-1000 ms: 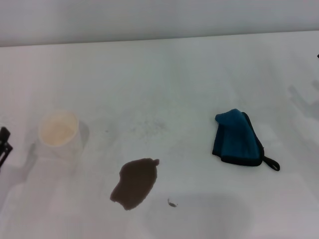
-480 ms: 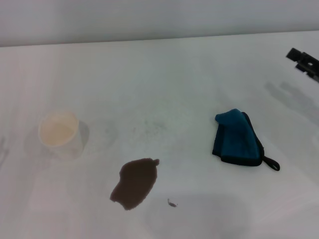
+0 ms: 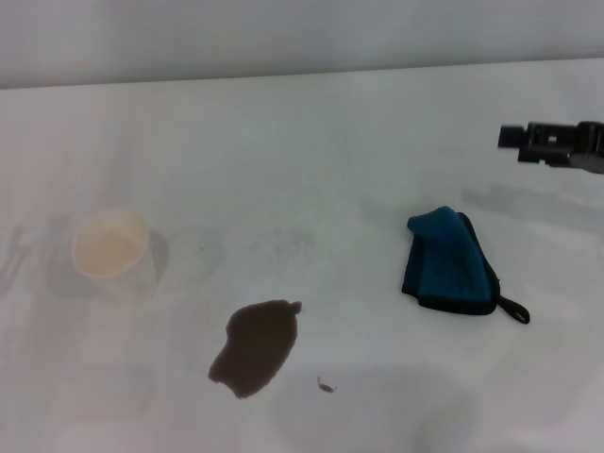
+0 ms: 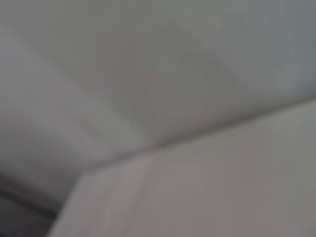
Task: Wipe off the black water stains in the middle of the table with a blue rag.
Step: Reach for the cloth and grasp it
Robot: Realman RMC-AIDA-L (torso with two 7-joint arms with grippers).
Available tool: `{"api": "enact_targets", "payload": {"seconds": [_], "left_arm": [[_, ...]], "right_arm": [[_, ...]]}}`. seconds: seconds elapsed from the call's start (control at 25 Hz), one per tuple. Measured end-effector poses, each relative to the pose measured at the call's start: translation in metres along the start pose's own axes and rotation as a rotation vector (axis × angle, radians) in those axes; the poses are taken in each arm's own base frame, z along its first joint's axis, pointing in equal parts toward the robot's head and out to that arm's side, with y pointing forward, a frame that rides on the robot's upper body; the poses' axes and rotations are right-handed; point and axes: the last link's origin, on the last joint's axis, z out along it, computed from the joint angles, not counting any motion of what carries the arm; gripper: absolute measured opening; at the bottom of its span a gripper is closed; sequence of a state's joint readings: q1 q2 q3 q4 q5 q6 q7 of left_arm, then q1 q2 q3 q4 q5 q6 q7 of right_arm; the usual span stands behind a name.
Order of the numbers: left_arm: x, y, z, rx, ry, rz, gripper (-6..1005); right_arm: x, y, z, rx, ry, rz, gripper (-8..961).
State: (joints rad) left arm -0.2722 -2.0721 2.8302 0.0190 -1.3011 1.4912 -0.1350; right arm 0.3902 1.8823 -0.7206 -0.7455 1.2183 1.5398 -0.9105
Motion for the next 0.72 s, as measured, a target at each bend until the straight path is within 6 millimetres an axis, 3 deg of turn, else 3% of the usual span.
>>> {"api": "enact_targets", "payload": {"seconds": [0.16, 0.28, 0.48, 0.72], "left_arm": [[0.004, 0.001, 0.008, -0.011, 0.021, 0.004, 890], [0.007, 0.004, 0.01, -0.017, 0.041, -0.002, 890], [0.016, 0.006, 0.009, -0.026, 0.107, -0.014, 890], [0.022, 0.004, 0.003, -0.017, 0.15, -0.071, 890]], "right_arm": [[-0.008, 0.008, 0.0, 0.137, 0.138, -0.069, 861], [-0.01, 0.023, 0.013, 0.243, 0.264, -0.139, 860], [-0.002, 0.047, 0.05, 0.445, 0.475, -0.305, 854], [0.016, 0.069, 0.093, 0.417, 0.567, -0.417, 852]]}}
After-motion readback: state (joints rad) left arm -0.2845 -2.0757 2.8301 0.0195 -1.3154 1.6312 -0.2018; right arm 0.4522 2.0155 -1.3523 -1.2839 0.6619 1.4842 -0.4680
